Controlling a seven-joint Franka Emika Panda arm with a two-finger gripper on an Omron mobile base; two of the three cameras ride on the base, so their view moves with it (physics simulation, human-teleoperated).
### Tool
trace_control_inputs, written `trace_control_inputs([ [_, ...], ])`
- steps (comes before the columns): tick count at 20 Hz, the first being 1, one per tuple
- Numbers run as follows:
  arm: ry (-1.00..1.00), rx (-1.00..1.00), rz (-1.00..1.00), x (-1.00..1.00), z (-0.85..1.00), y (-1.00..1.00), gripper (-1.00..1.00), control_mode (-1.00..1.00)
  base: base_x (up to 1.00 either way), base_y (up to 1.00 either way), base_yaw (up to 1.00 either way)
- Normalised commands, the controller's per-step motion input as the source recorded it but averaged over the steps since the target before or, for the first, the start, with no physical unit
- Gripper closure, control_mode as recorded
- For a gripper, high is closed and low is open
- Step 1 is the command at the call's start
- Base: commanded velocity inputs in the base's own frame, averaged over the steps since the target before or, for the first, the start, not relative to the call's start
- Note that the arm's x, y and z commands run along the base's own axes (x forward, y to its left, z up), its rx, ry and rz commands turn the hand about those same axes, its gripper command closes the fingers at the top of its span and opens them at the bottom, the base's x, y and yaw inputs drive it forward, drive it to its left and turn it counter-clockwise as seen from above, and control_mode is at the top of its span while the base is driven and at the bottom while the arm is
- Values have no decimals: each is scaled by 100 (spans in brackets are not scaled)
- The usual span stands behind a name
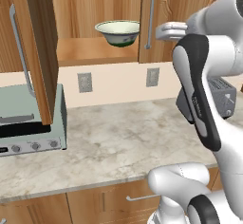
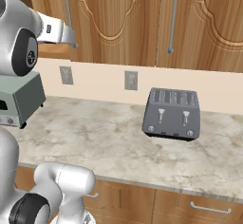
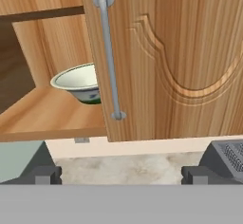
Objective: Move the bowls from the cabinet to the plates on the dining table.
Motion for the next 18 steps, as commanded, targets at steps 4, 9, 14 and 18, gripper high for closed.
trace_control_inputs([
  [4,1,0,0,26,0,0,-100,-100,0,0,0],
  [9,2,3,0,51,0,0,-100,-100,0,0,0],
  [14,0,9,0,39,0,0,-100,-100,0,0,0],
  [18,0,6,0,24,0,0,-100,-100,0,0,0],
])
